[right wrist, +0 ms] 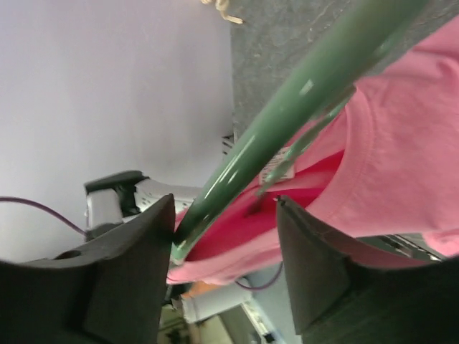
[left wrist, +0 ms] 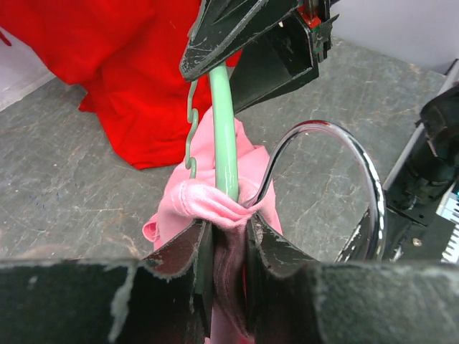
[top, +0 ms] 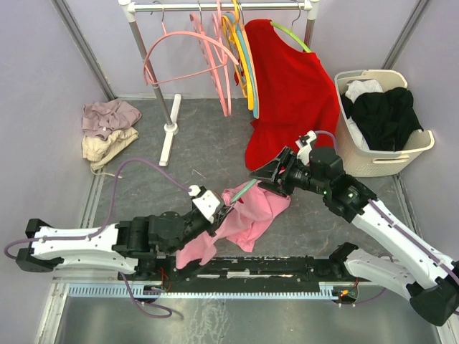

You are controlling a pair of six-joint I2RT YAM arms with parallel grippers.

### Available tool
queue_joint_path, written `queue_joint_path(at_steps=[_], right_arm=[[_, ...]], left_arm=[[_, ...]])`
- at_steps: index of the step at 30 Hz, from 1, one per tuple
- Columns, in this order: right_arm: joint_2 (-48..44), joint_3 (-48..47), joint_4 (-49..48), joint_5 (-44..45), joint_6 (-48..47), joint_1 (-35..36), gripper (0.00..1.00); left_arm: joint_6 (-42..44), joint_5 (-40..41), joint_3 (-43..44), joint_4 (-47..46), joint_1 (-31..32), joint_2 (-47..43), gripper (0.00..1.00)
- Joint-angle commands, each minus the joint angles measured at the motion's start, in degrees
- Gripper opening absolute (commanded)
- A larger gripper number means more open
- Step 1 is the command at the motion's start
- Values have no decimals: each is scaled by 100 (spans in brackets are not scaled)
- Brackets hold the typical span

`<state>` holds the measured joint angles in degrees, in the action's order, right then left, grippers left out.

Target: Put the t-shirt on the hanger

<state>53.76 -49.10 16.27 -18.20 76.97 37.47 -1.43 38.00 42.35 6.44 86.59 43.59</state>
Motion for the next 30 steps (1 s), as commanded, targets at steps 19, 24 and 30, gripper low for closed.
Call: queue_joint_path(at_steps=[19, 24, 30], right_arm=[[-356, -866, 2025, 70, -2319, 17, 53], [370, -974, 1037, -577, -1828, 31, 58], [551, -1019, 1023, -464, -1794, 158, 58]], left_arm=[[-47, -912, 487, 86, -45, -626, 3], [40, -959, 633, 63, -45, -397, 3], [147, -883, 607, -106, -49, -336, 3]])
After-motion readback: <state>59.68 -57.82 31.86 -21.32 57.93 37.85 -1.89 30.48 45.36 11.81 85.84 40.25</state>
